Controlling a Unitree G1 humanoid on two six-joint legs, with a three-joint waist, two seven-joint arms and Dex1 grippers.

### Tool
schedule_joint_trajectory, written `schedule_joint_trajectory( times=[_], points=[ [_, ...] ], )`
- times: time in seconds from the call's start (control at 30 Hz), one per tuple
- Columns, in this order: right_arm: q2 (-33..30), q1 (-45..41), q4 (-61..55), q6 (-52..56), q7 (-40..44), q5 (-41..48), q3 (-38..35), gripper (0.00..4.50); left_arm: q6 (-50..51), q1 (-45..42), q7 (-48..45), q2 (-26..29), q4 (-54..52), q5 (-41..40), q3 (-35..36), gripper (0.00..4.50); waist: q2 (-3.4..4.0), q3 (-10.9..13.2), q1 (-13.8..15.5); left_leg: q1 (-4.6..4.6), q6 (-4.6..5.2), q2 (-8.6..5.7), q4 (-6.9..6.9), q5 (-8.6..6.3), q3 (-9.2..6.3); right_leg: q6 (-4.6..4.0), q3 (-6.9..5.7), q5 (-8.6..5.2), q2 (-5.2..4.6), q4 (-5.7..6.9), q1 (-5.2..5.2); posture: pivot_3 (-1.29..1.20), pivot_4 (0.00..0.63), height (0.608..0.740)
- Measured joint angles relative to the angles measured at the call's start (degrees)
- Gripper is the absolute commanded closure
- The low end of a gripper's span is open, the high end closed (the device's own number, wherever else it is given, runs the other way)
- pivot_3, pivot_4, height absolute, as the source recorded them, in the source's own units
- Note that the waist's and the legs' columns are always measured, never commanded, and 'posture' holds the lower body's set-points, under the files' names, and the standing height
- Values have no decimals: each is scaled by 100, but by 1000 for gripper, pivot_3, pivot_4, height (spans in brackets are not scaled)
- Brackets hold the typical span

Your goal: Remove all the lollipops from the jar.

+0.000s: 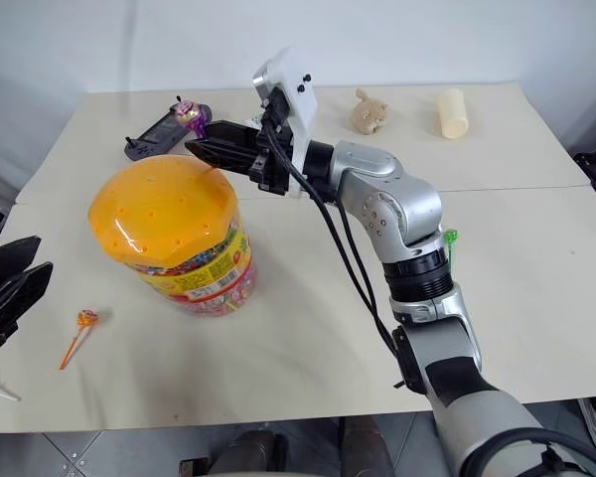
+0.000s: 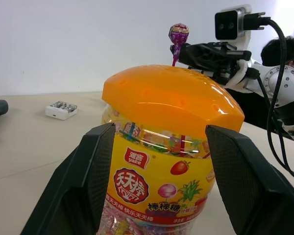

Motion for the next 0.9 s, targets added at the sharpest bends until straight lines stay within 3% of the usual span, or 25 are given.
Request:
schedule_joint_trajectory(
  times=[0.03, 0.27, 0.4, 0.47, 0.53, 0.6, 0.73, 0.9],
  points=[
    [2, 0, 14, -3, -6, -3, -4, 4453, -17, -6, 0, 0, -12, -4, 0, 1383, 0, 0, 0, 0, 0, 0, 0, 0, 0, 0, 0, 0, 0, 0, 0, 0, 150, 740],
    [135, -3, 85, -204, 125, 81, -172, 4453, -68, -212, -6, 22, -22, -11, -38, 1383, 0, 0, -47, 0, 0, 0, -2, 0, 1, 0, -2, 0, 1, 0, -3, 0, 150, 740],
    [285, -24, 128, -750, 405, 765, -1063, 4453, -55, -420, -20, 92, -106, -88, -234, 1383, 0, 0, -64, 0, 1, -3, 0, 0, -5, 0, -6, 0, 0, 1, 2, 0, 150, 740],
    [47, -76, 178, -783, 358, 952, -1414, 4453, -7, -462, -44, 174, -200, -136, -316, 1383, 0, 0, -60, -1, 4, -9, 2, -1, -4, 1, -4, 1, -4, 1, 3, 0, 150, 740],
    [-595, -140, 351, -712, 293, 932, -1671, 4453, 60, -493, -108, 348, -346, -160, -431, 1383, -1, 0, -10, -2, 8, -13, 2, -1, -4, 1, -2, 1, -6, -1, 3, 0, 150, 740],
    [-1661, 1, 387, -547, 365, 697, -1722, 4453, 128, -497, -200, 507, -496, -170, -499, 1383, 1, 1, 65, -4, 11, -12, -4, -3, -6, 0, 11, 0, -11, -9, 4, 0, 150, 740],
    [-3878, 1283, 584, -92, 683, -130, -1651, 4453, 223, -299, -400, 655, -663, -151, -640, 1383, 2, 1, 139, -10, 26, -10, -13, -13, 3, -1, 22, -1, -18, -25, 1, 0, 150, 740],
    [-4920, 3304, 467, -169, 759, -969, -1665, 4453, 182, -277, -541, 713, -684, 6, -762, 1383, 16, 10, 65, -4, 27, 0, -7, -14, 44, 6, 25, 3, -11, -24, -2, 0, 150, 740]
  ],
)
